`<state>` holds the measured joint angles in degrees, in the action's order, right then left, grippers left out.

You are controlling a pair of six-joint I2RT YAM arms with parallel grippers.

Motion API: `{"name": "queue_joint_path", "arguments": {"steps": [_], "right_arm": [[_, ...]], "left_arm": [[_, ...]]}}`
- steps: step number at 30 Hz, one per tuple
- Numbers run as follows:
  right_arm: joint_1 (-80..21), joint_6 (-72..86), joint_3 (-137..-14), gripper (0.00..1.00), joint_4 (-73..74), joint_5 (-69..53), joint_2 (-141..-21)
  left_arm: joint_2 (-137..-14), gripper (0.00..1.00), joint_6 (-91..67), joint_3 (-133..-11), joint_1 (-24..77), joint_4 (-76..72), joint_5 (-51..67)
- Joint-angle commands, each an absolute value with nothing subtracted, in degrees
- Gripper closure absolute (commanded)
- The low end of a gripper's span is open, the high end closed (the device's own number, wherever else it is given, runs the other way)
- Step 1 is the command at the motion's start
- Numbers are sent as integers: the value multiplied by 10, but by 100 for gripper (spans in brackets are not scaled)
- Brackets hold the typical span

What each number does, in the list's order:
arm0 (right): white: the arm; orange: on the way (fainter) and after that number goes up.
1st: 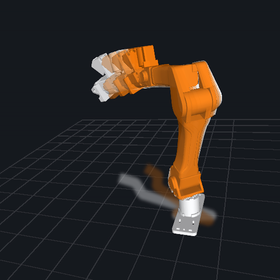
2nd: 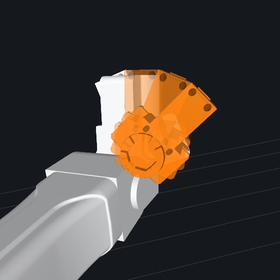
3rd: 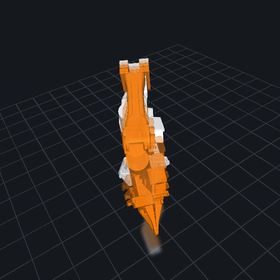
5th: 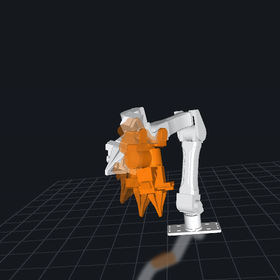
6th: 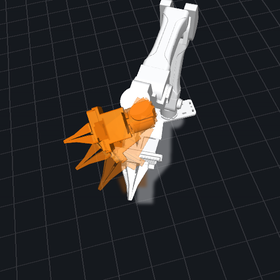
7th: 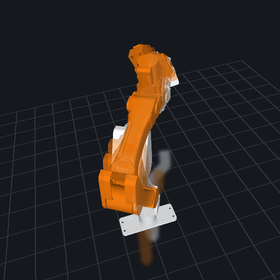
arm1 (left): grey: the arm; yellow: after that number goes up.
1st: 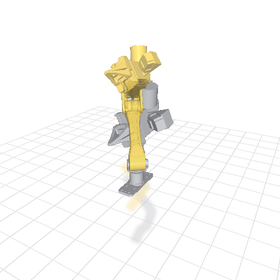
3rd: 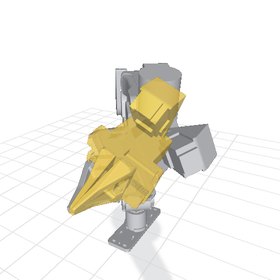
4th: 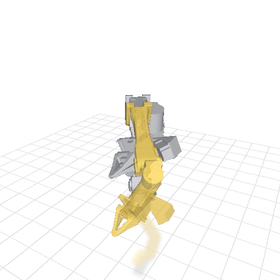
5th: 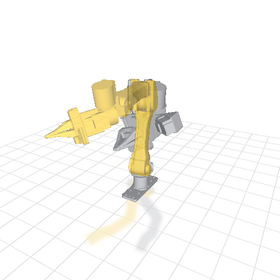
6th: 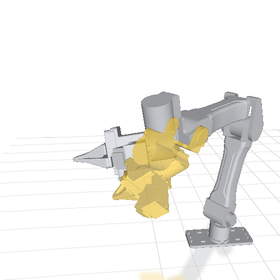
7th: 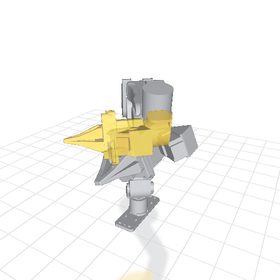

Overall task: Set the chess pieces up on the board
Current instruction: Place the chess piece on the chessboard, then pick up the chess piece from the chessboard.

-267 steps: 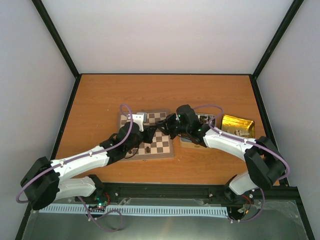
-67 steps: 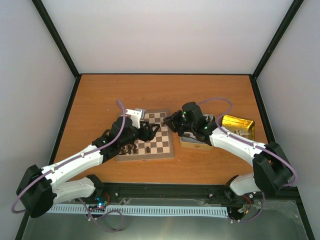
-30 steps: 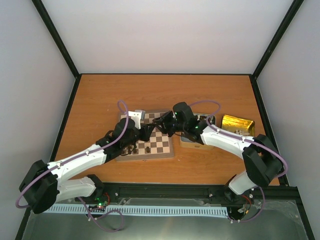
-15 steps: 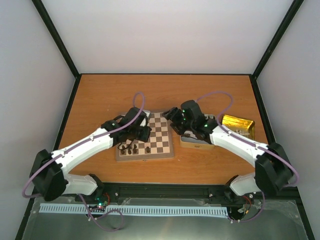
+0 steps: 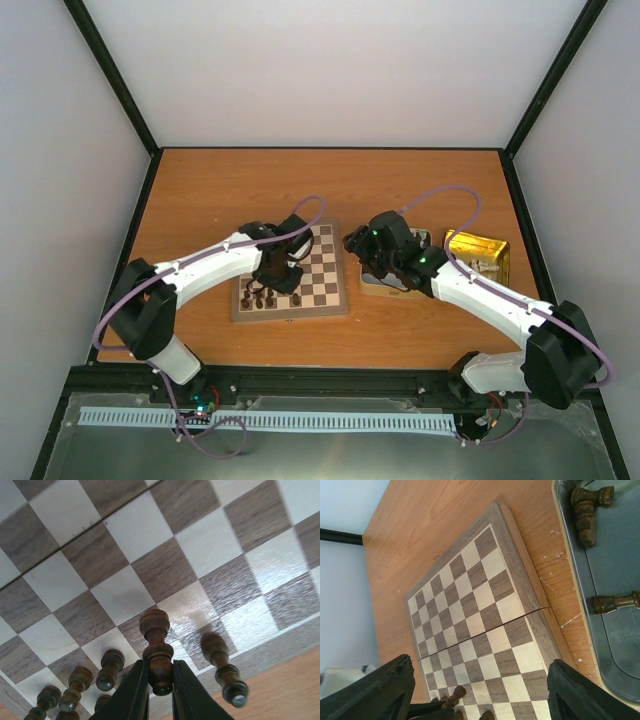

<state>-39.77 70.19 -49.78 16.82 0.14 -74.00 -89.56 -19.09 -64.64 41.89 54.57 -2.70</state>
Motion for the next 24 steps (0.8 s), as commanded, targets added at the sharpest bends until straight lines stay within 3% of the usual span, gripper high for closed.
{"name": "queue_joint_path", "arguments": {"steps": [1, 7, 10, 17, 24], "right_arm": [[-396, 685, -494, 27, 171, 19, -737], [-396, 682, -492, 28, 171, 13, -740], [-396, 680, -490, 28, 176, 15, -736], [-396, 683, -478, 28, 181, 24, -726], [-396, 686, -478, 28, 184, 20, -731]], "left_arm": [[-917, 93, -168, -679, 416, 578, -37], [-926, 64, -169, -697, 413, 558, -36], [-918, 57, -180, -692, 403, 530, -22], [-883, 55, -231, -634, 393, 459, -29], [-884, 69, -242, -595, 393, 427, -2]]}}
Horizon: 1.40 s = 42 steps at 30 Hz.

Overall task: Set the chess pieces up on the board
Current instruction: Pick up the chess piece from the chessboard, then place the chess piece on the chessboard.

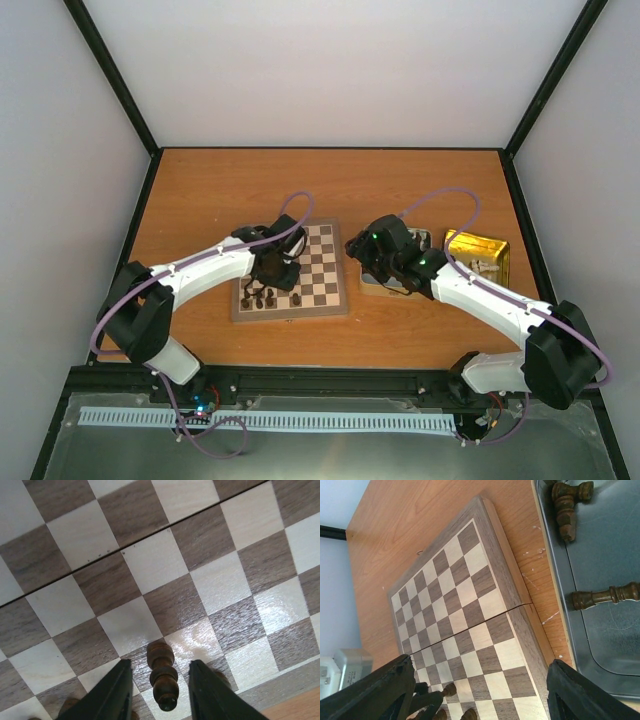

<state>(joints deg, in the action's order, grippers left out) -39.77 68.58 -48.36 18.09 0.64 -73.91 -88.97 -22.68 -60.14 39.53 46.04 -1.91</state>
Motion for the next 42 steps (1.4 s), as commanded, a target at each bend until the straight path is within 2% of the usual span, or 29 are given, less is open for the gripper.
{"name": "queue_joint_path", "arguments": {"steps": [1, 6, 13, 19, 26, 32, 33, 36, 42], "right_arm": [[-396, 686, -477, 28, 184, 19, -732], [-396, 687, -478, 28, 185, 16, -736], [-396, 689, -477, 28, 184, 15, -736], [-396, 690, -476, 28, 185, 21, -734], [-396, 700, -463, 28, 193, 38, -717], [-395, 742, -439, 29, 234, 110, -666], [-396, 760, -427, 29, 260, 158, -635], [-395, 774, -419, 29, 285, 205, -596], [-395, 779, -415, 29, 304, 245, -562]], "left_arm": [[-885, 72, -241, -593, 393, 425, 0], [-887, 87, -234, -589, 393, 427, 5], [-869, 96, -218, -594, 393, 439, -7], [-839, 96, -173, -620, 401, 416, 47], [-874, 96, -160, -661, 460, 427, 40], [-890, 96, -160, -651, 484, 437, 29], [-891, 96, -158, -645, 485, 443, 35], [-890, 96, -156, -638, 488, 439, 46], [-908, 95, -152, -641, 488, 440, 48]]}}
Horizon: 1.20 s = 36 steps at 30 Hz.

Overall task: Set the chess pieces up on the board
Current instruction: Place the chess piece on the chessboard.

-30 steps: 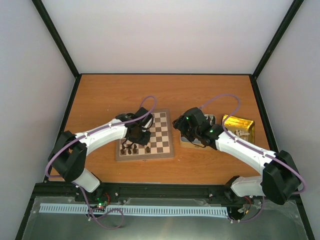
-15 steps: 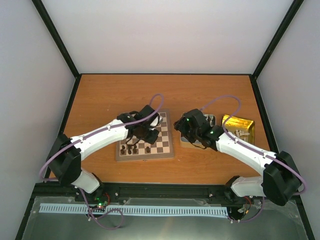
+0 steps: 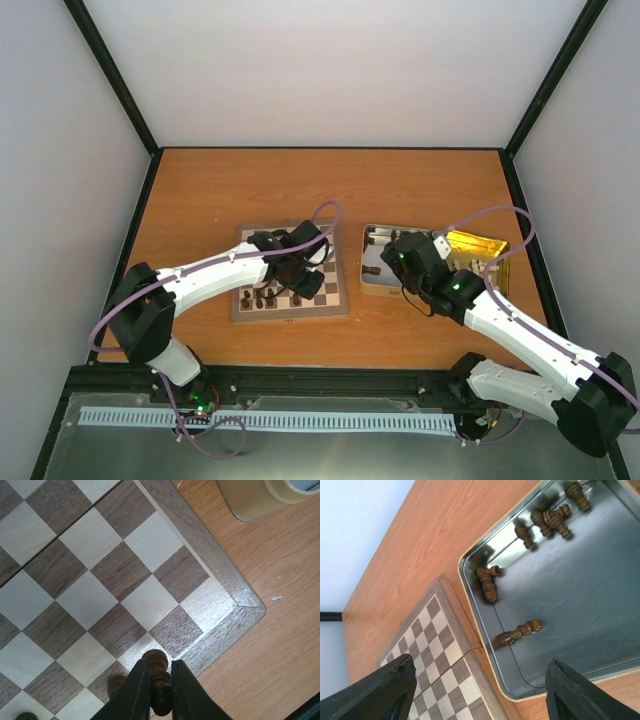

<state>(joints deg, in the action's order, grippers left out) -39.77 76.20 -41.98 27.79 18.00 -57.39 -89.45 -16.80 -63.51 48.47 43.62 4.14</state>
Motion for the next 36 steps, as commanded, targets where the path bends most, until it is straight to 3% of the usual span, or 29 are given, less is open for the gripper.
{"name": "queue_joint_path", "arguments": {"steps": [1, 22, 25, 33, 36], "right_arm": [[-395, 779, -415, 29, 304, 245, -562], [-395, 760, -423, 29, 277, 200, -614], [-395, 760, -422, 29, 276, 200, -615], [-393, 732, -426, 29, 271, 197, -611], [-374, 679, -424, 29, 257, 175, -605]], "left_arm": [[-909, 95, -152, -641, 489, 440, 50], [-933, 91, -144, -629, 488, 451, 34], [-933, 85, -143, -634, 489, 450, 36], [-895, 54, -142, -671, 488, 430, 69], [-868, 48, -151, -682, 485, 413, 63]]}}
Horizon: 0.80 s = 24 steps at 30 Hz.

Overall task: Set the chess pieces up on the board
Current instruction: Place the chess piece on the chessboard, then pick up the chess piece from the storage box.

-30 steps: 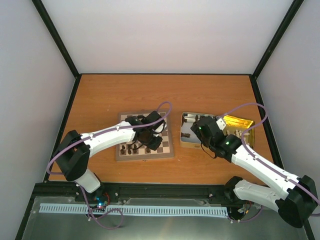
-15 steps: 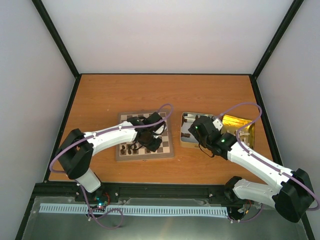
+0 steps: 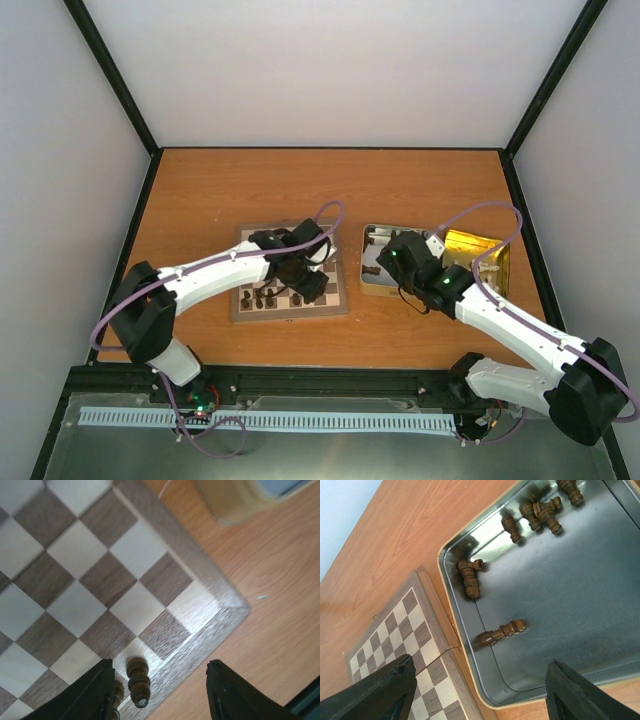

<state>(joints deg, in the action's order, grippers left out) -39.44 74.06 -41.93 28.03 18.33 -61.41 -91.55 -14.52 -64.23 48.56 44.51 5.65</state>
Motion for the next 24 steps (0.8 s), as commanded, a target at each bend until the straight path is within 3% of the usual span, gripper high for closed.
{"name": "queue_joint_path", "arguments": {"steps": [1, 8, 14, 24], "right_arm": [[-359, 651, -420, 29, 244, 153, -604], [-232, 455, -435, 31, 227, -10, -649], [-228, 313, -552, 40, 330, 10, -807], [-228, 261, -602, 52, 265, 15, -950]], "left_arm": [[-858, 47, -158, -682, 479, 405, 62], [-790, 44, -206, -654, 410, 351, 16], [-730, 39, -228, -616, 389, 306, -14], [-702, 37, -245, -580, 382, 285, -17]]}}
